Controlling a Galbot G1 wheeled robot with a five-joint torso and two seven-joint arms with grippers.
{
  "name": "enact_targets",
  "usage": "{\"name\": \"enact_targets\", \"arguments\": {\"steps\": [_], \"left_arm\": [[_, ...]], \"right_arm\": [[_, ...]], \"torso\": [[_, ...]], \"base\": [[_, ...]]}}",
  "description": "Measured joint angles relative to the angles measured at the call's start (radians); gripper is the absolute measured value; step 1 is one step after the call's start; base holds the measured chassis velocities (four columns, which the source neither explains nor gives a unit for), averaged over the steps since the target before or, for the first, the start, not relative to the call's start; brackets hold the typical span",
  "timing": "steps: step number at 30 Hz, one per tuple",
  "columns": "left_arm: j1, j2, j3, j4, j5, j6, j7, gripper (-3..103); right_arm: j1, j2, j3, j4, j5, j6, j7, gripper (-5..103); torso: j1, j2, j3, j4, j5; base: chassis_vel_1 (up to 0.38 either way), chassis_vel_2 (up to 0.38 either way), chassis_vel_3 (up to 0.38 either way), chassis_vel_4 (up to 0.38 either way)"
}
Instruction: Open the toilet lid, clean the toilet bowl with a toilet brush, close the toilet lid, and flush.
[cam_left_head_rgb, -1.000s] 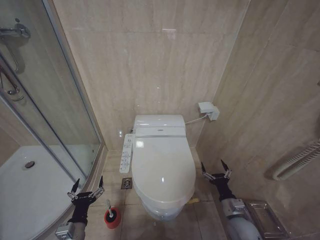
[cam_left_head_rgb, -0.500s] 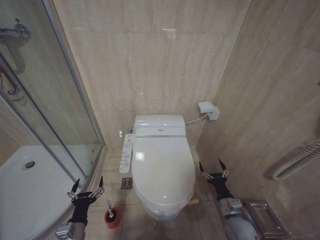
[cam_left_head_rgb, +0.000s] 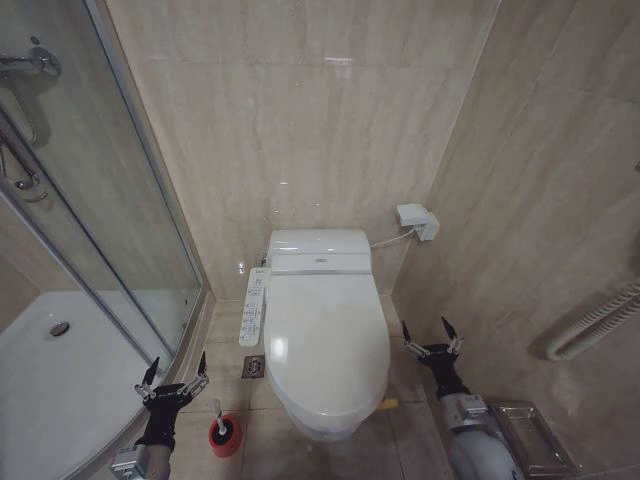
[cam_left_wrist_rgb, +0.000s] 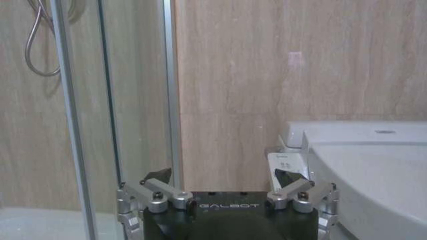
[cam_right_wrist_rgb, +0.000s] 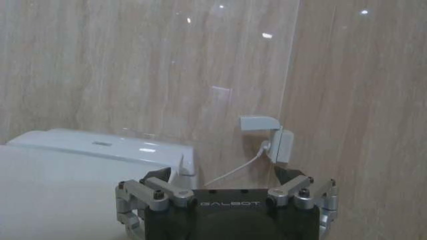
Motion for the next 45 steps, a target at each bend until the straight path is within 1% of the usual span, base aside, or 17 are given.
{"name": "enact_targets", "arguments": {"steps": [45], "left_arm": [[0.000,0.000,0.000,0.000,0.000,0.000,0.000,100]], "right_arm": [[0.000,0.000,0.001,-0.001,0.003,-0.001,0.001,100]], "torso": [[0.000,0.000,0.000,0.0000,0.0000]], "base": [[0.000,0.000,0.000,0.000]]}}
